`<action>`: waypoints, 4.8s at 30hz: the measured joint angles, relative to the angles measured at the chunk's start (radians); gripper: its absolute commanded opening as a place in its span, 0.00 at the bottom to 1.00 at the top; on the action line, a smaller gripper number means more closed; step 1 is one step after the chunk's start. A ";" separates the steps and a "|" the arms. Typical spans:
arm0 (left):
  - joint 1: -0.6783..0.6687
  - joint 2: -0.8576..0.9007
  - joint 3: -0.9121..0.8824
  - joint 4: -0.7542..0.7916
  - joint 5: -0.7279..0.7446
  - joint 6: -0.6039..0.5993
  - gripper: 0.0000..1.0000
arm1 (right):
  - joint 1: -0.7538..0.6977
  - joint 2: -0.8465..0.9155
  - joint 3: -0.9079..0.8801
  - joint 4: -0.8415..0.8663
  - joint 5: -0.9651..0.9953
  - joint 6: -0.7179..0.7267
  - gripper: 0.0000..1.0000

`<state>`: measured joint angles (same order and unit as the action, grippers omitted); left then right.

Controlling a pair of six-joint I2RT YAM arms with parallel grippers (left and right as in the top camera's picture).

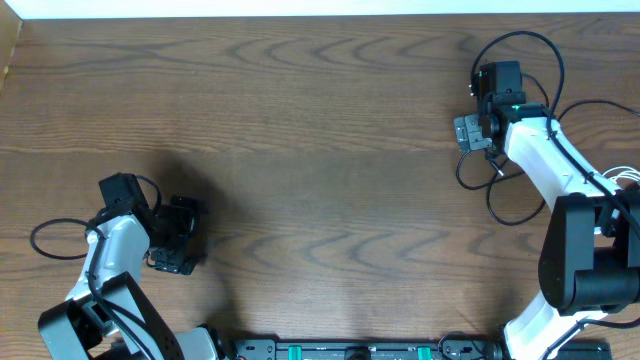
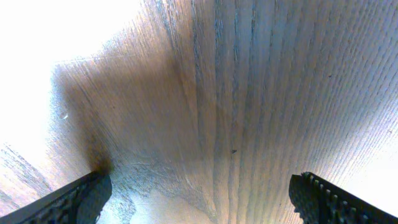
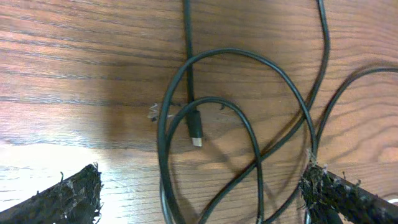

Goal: Untangle cables

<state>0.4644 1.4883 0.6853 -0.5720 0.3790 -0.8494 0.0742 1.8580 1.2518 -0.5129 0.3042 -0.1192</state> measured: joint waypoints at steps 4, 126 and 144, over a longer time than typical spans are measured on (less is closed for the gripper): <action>0.000 0.000 0.000 0.000 0.000 0.000 0.98 | 0.000 0.000 0.000 0.003 -0.065 0.000 0.99; 0.000 0.000 0.000 0.000 0.000 0.000 0.98 | -0.005 -0.935 0.000 -0.060 -0.445 0.007 0.99; 0.000 0.000 0.000 0.000 -0.001 0.000 0.98 | -0.005 -1.086 0.000 -0.384 -0.446 0.006 0.99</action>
<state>0.4644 1.4883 0.6853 -0.5720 0.3779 -0.8494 0.0696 0.7723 1.2514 -0.8970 -0.1417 -0.1127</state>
